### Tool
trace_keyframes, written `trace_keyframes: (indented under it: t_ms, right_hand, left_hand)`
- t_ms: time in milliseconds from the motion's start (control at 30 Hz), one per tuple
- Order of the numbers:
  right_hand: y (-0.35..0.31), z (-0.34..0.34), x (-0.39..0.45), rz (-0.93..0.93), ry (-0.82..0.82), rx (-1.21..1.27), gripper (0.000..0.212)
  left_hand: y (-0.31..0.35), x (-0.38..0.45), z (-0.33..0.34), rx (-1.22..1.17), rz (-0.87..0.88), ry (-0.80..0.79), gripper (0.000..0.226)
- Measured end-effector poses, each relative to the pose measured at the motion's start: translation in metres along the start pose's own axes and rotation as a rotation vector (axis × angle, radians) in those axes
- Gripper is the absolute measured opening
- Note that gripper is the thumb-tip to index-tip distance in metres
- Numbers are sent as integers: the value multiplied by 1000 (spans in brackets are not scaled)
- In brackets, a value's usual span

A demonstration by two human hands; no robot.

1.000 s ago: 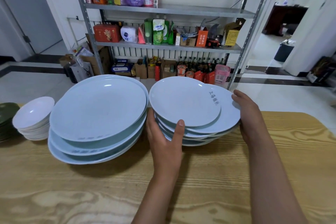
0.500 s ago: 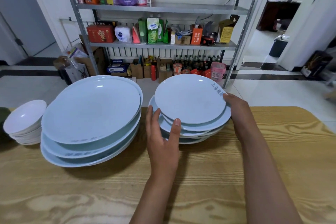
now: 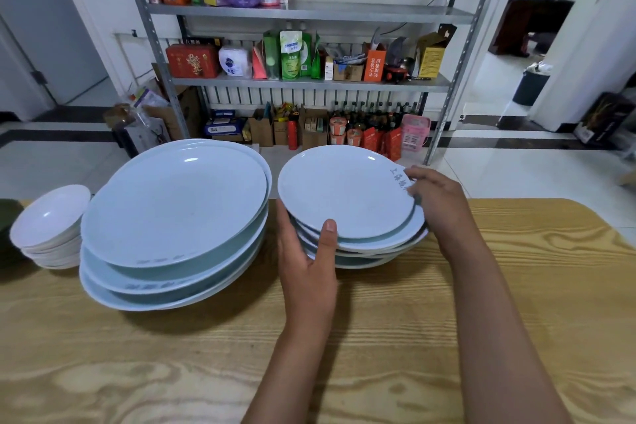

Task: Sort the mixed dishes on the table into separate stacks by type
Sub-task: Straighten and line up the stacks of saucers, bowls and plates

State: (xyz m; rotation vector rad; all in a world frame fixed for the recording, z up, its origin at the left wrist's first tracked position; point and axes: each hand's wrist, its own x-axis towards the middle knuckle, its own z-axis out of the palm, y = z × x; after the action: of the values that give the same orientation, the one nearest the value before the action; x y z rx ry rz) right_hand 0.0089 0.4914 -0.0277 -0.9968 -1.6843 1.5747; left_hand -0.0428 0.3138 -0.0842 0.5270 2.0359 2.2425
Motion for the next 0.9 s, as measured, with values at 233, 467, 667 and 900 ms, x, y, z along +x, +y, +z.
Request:
trace_keyframes:
  t_ms: [233,467,667,900]
  right_hand:
    - [1,-5,3,-24,107,36,28]
    - [0,-5,-3,-26,47,48,14]
    - [6,-4,1,-76,99,12,15]
    - [9,-9,6,-7,123,2,24]
  left_hand:
    - [0,1,-1,-14,-6,33,68]
    - [0,2,2,-7,-19,4,44]
    - [-1,3,1,-55,-58,18,51]
    - [-4,7,-1,-71,-87,65,48]
